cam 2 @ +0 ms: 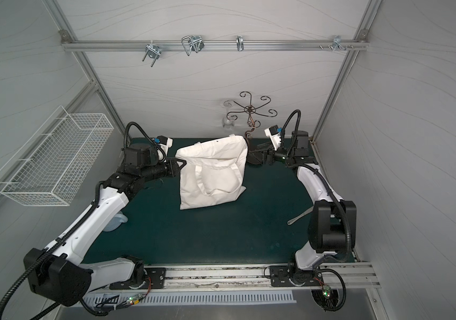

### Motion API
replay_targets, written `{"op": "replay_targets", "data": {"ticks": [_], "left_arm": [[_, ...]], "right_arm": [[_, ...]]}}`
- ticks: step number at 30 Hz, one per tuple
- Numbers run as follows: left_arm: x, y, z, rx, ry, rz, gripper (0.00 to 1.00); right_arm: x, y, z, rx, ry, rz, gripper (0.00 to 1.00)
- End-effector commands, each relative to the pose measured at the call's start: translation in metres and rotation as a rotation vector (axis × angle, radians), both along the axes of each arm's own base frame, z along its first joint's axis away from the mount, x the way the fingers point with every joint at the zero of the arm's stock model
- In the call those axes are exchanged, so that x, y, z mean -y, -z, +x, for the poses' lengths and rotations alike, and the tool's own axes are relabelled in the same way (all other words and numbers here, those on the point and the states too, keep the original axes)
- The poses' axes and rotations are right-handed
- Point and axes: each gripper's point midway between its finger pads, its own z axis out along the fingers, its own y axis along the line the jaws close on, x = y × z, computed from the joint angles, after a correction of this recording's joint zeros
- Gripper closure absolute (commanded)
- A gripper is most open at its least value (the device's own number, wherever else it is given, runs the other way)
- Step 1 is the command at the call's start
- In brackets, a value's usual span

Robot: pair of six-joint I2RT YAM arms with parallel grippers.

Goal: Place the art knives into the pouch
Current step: Close the pouch at the center of the board.

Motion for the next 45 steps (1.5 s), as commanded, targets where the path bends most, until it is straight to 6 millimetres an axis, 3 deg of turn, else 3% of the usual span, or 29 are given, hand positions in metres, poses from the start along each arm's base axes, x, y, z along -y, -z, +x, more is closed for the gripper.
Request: {"op": "replay_targets", "data": {"ticks": [1, 11, 14, 17, 19, 20, 27, 32, 34, 37, 41, 45], "left_arm": [[0.005, -0.042, 0.010, 0.125, 0.023, -0.044, 1.00], [0.004, -0.040, 0.004, 0.125, 0.028, -0.040, 1.00], [0.003, -0.040, 0.004, 0.127, 0.023, -0.033, 1.00], [0.002, -0.041, 0.004, 0.129, 0.021, -0.033, 1.00], [0.002, -0.040, 0.004, 0.129, 0.019, -0.031, 1.00], [0.002, -0.040, 0.005, 0.127, 0.016, -0.031, 1.00], [-0.009, -0.062, 0.001, 0.171, -0.030, -0.002, 1.00], [-0.043, -0.087, -0.002, 0.183, -0.167, 0.037, 1.00], [-0.063, -0.091, -0.002, 0.157, -0.251, 0.020, 1.00], [-0.073, -0.091, -0.011, 0.128, -0.287, 0.003, 1.00], [-0.073, -0.079, -0.011, 0.098, -0.296, 0.003, 1.00], [-0.069, -0.068, 0.000, 0.050, -0.294, -0.017, 1.00]], "right_arm": [[-0.018, -0.012, -0.004, 0.020, -0.135, 0.061, 0.19], [-0.067, -0.015, 0.012, 0.041, -0.261, 0.068, 0.21], [-0.079, -0.019, 0.003, 0.038, -0.309, 0.073, 0.37], [-0.083, -0.024, -0.004, 0.032, -0.336, 0.100, 0.67], [-0.085, -0.028, -0.009, 0.032, -0.350, 0.110, 0.93], [-0.085, -0.030, -0.010, 0.034, -0.347, 0.110, 1.00], [-0.070, -0.076, -0.046, 0.109, -0.229, 0.039, 1.00], [-0.026, -0.104, -0.070, 0.099, 0.096, -0.151, 1.00], [-0.008, -0.113, -0.091, 0.100, 0.188, -0.188, 1.00], [0.011, -0.126, -0.120, 0.116, 0.285, -0.178, 1.00], [0.022, -0.129, -0.136, 0.077, 0.356, -0.138, 1.00], [0.023, -0.112, -0.120, -0.002, 0.389, -0.157, 1.00]]}}
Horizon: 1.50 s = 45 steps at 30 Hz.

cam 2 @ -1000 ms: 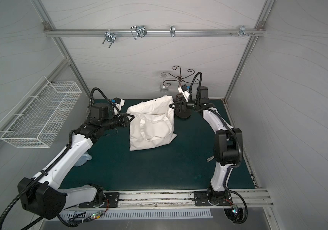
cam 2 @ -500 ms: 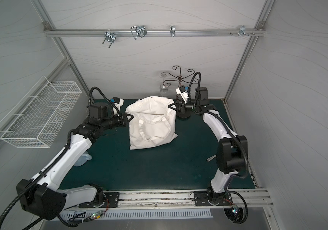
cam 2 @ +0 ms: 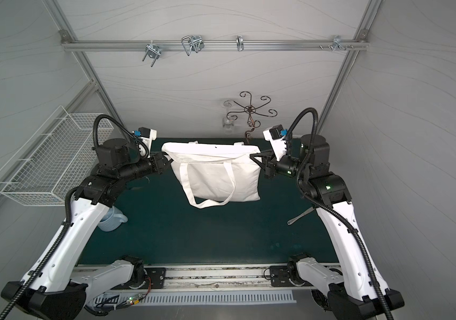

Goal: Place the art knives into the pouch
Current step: Close the pouch at the center of the board, then reset both arms

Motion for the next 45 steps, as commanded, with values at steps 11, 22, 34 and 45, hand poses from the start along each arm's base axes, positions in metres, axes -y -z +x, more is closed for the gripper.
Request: {"op": "replay_targets", "data": {"ticks": [11, 22, 34, 45], "left_arm": [[-0.040, 0.093, 0.095, -0.193, -0.262, 0.063, 0.99], [-0.086, 0.057, 0.075, 0.108, -0.486, 0.119, 0.01], [-0.159, 0.159, 0.059, 0.044, -0.755, 0.503, 0.01], [-0.170, 0.246, 0.068, 0.082, -0.708, 0.618, 0.01]], "right_arm": [[0.016, 0.124, 0.134, -0.220, 0.295, -0.112, 0.89], [0.065, 0.082, 0.115, -0.094, 0.458, -0.105, 0.01], [0.111, 0.138, 0.083, -0.158, 0.580, -0.105, 0.01], [0.137, 0.213, 0.098, -0.135, 0.719, -0.147, 0.01]]}}
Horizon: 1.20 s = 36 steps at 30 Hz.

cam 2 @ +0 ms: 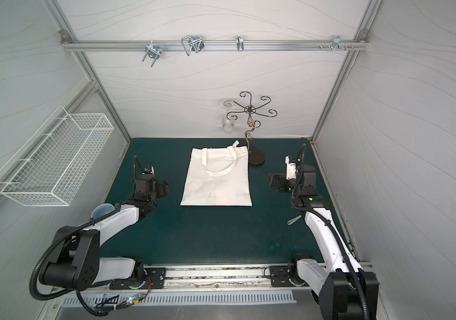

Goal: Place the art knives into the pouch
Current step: Reset both arms

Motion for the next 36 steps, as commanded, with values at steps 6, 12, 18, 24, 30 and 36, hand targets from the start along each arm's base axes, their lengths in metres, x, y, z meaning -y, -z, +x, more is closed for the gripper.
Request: {"op": "replay_targets", "data": {"ticks": [6, 12, 18, 24, 30, 36], "left_arm": [[-0.007, -0.014, 0.030, 0.212, 0.064, 0.048, 0.03], [-0.019, -0.003, 0.031, 0.248, 0.037, -0.011, 0.01], [-0.020, -0.001, 0.032, 0.240, 0.034, -0.016, 0.01], [-0.020, -0.001, 0.033, 0.238, 0.030, -0.020, 0.01], [-0.020, -0.001, 0.033, 0.235, 0.030, -0.022, 0.01], [-0.020, -0.001, 0.033, 0.235, 0.031, -0.022, 0.01]], "right_arm": [[0.031, 0.049, 0.029, 0.092, 0.118, -0.015, 0.01], [0.030, 0.076, 0.038, 0.165, 0.112, -0.028, 0.01], [0.035, 0.088, 0.038, 0.269, 0.135, -0.066, 0.01], [0.014, 0.113, 0.061, 0.167, 0.016, -0.079, 0.01], [0.009, 0.115, 0.063, 0.143, 0.005, -0.120, 0.01], [0.018, 0.112, 0.060, 0.173, 0.085, -0.159, 0.01]]}}
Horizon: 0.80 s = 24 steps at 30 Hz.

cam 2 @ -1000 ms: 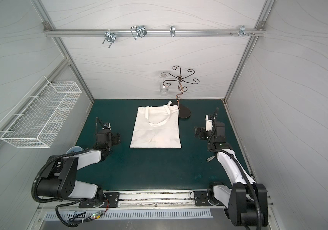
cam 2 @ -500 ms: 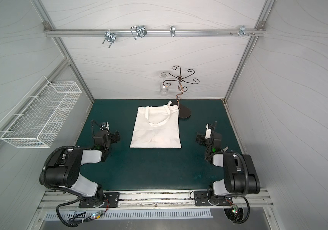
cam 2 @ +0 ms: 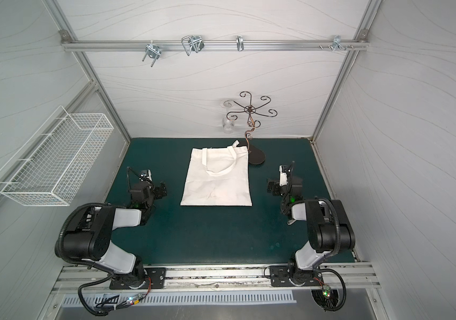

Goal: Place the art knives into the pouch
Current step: Reset both arms

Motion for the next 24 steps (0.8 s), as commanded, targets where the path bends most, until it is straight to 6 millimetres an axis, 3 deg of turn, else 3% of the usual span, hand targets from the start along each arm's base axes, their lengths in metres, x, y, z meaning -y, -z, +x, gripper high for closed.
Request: {"op": "replay_targets", "data": {"ticks": [1, 2, 4, 8, 10, 24], "left_arm": [[-0.001, -0.019, 0.012, 0.074, 0.002, -0.002, 0.01], [-0.001, -0.019, 0.012, 0.074, 0.001, -0.002, 0.01], [-0.001, -0.019, 0.012, 0.073, 0.002, -0.002, 0.01], [-0.001, -0.019, 0.012, 0.074, 0.000, -0.002, 0.01], [-0.001, -0.019, 0.012, 0.073, 0.000, -0.002, 0.01], [-0.001, -0.018, 0.012, 0.073, 0.000, -0.001, 0.01]], "right_arm": [[0.016, -0.003, -0.002, 0.037, 0.116, -0.064, 0.01], [0.028, -0.002, 0.000, 0.031, 0.190, -0.064, 0.01], [0.026, -0.002, 0.000, 0.028, 0.183, -0.073, 0.01], [0.016, -0.003, -0.001, 0.042, 0.137, -0.092, 0.01], [0.000, -0.002, -0.001, 0.036, 0.032, -0.089, 0.01], [0.000, -0.002, 0.000, 0.013, -0.003, -0.032, 0.01]]}}
